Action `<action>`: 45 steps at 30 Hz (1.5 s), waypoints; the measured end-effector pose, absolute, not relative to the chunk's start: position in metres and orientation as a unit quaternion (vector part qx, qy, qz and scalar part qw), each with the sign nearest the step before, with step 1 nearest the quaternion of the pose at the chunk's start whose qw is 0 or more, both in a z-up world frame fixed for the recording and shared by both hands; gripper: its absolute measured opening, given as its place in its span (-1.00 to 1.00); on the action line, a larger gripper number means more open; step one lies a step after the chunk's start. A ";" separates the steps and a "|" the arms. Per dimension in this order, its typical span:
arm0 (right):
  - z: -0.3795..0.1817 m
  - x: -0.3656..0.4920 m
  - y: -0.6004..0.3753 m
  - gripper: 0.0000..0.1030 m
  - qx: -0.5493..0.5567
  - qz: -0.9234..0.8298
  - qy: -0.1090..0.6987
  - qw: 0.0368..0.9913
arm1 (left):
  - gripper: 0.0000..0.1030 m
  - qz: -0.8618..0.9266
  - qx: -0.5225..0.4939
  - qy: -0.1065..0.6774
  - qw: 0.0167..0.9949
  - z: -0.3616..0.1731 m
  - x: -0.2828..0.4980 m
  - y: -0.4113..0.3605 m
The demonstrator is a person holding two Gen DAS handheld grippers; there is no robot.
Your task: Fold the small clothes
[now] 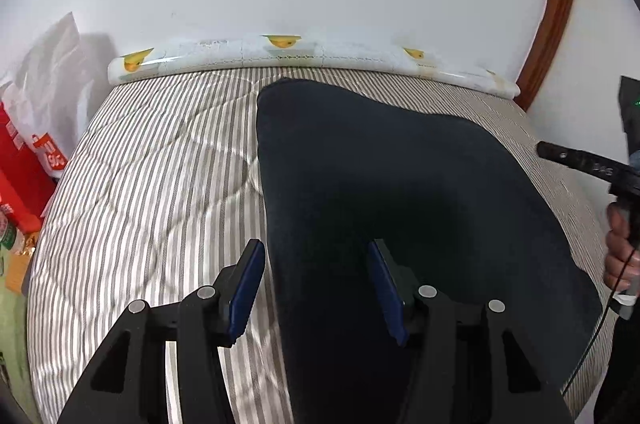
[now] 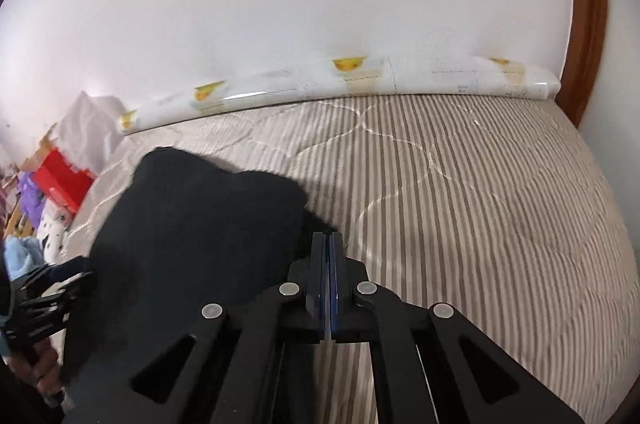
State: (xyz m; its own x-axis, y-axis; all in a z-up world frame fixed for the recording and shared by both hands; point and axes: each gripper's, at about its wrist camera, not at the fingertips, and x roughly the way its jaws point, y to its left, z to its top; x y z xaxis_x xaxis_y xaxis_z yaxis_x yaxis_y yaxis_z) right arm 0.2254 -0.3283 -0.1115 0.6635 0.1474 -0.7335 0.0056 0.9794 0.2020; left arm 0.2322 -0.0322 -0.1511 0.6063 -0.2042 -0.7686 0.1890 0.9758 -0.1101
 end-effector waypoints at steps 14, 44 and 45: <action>-0.051 0.068 -0.298 0.21 0.066 0.008 0.368 0.928 | 0.45 -0.081 -0.004 0.380 0.922 -0.079 0.100 -0.039; -0.005 -0.097 -0.271 0.97 0.022 -0.060 0.319 0.946 | 0.74 -0.044 0.006 0.338 0.940 -0.032 -0.023 -0.028; -0.005 -0.098 -0.272 0.97 0.022 -0.061 0.318 0.946 | 0.74 -0.044 0.006 0.338 0.940 -0.032 -0.023 -0.027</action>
